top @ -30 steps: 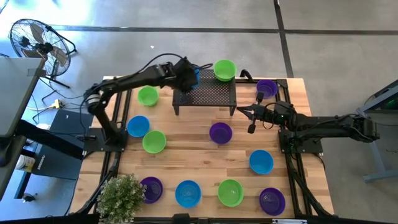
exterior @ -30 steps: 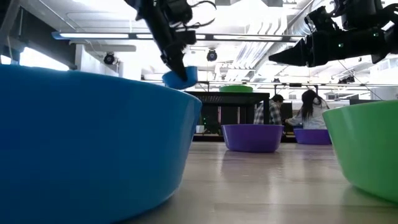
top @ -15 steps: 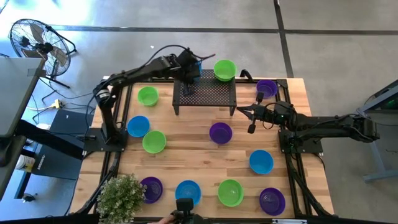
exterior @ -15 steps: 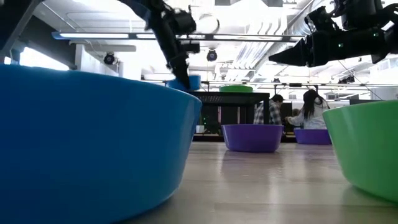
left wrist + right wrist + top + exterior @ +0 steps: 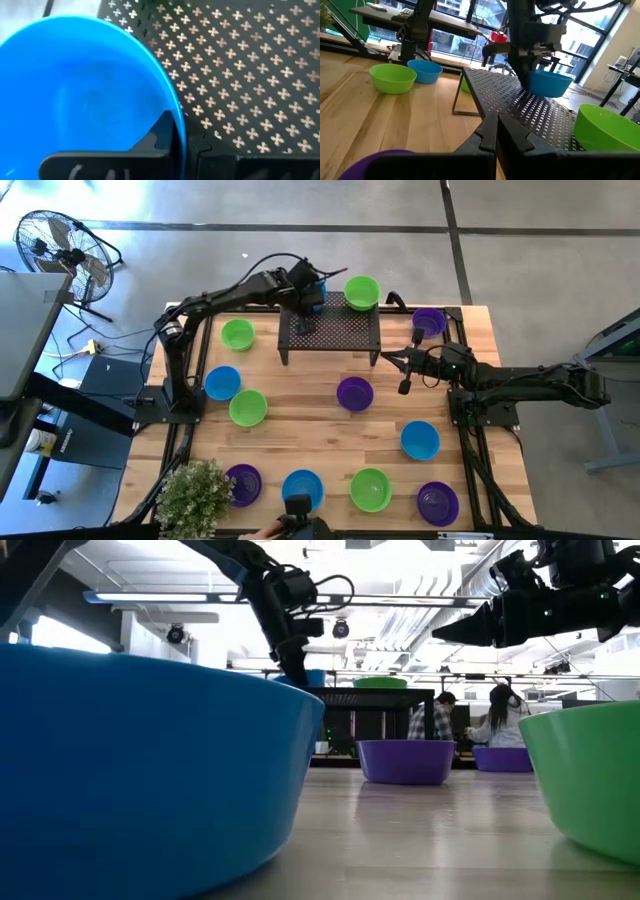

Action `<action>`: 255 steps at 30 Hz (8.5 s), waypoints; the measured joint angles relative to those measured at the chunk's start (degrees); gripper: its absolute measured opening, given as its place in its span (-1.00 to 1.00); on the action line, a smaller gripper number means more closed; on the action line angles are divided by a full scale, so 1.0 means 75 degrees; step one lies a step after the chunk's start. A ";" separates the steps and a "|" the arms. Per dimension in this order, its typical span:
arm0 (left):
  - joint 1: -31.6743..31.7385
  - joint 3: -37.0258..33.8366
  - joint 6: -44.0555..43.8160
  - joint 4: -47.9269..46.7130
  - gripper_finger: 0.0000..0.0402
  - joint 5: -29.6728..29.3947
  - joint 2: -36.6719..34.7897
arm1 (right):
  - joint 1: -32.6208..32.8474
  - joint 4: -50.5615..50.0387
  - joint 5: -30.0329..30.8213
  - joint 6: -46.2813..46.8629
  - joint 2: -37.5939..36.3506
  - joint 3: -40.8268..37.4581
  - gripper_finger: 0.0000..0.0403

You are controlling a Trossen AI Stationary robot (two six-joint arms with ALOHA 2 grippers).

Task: Pick & Place Mini bowls
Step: Put the top right blue bowl on the shelf, then adjust the green bowl on the shelf, then put the middle violet bowl on the shelf

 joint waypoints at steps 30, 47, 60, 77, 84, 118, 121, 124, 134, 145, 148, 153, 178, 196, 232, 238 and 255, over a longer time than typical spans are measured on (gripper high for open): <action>-0.0002 0.0445 0.0007 -0.0186 -0.28 -0.0715 0.0020 | 0.0000 -0.0009 0.0081 0.0161 0.0000 0.0000 -0.99; -0.0409 0.0148 -0.1023 -0.0081 -0.86 -0.1222 -0.1006 | -0.0007 -0.0590 0.1420 0.1218 0.0000 0.0426 -1.00; -0.0576 -0.6192 -0.2514 0.6736 -0.99 -0.0645 -0.4895 | -0.2724 -0.3385 0.0243 0.2560 0.1193 0.3034 -1.00; -0.0559 -0.9175 -0.3276 0.9744 -1.00 -0.0191 -0.6095 | -0.4661 -0.2504 0.0171 0.2245 0.4111 0.4054 -1.00; -0.0559 -0.9218 -0.3267 0.9703 -1.00 -0.0153 -0.6092 | -0.4664 -0.2478 0.0108 0.2439 0.4993 0.4432 -1.00; -0.0556 -0.9215 -0.3157 0.9555 -1.00 0.0073 -0.6086 | -0.4234 -0.2381 -0.1310 0.2377 0.4699 0.4511 -1.00; -0.0556 -0.9215 -0.3205 0.9165 -1.00 0.0463 -0.6086 | -0.4162 -0.2712 -0.1307 0.2138 0.4131 0.4500 -1.00; -0.0557 -0.9215 -0.3443 0.8770 -1.00 0.0953 -0.6086 | -0.3944 -0.3392 -0.1305 0.1979 0.3512 0.4490 -1.00; -0.1896 -0.9215 -0.2165 0.8615 -1.00 0.0156 -0.6086 | -0.2292 -0.2309 -0.1114 0.2226 0.1561 0.2261 -1.00; -0.3056 -0.9496 -0.2493 0.9240 -1.00 -0.0778 -0.6091 | -0.0517 -0.2533 0.0570 0.2396 -0.0317 0.1259 -1.00; -0.3074 -1.0120 -0.2790 1.0270 -1.00 -0.0533 -0.6089 | 0.0019 -0.2894 0.0732 0.2484 -0.0599 0.1259 -1.00; -0.3059 -1.1215 -0.3502 1.1911 -1.00 -0.0455 -0.6086 | 0.1076 -0.4237 0.2170 0.2906 -0.0709 0.1514 -1.00; -0.3059 -1.1645 -0.3800 1.2241 -1.00 -0.0061 -0.5940 | 0.3636 -0.6580 0.2573 0.3739 0.3197 0.3578 -0.28; -0.3059 -1.1645 -0.3799 1.2171 -1.00 -0.0087 -0.5934 | 0.3468 -0.8466 0.1640 0.1382 0.6980 0.6216 -0.46; -0.3059 -1.1645 -0.3826 1.2051 -1.00 -0.0035 -0.5934 | 0.2888 -0.8349 0.1484 0.1376 0.7259 0.6187 -0.97; -0.3059 -1.1645 -0.3825 1.2054 -1.00 -0.0035 -0.5934 | 0.2908 -0.8437 0.1357 0.1258 0.7230 0.6219 -0.98; -0.3059 -1.1645 -0.3826 1.2054 -1.00 -0.0035 -0.5934 | 0.3117 -1.0764 0.0289 0.0333 0.7189 0.8929 -0.98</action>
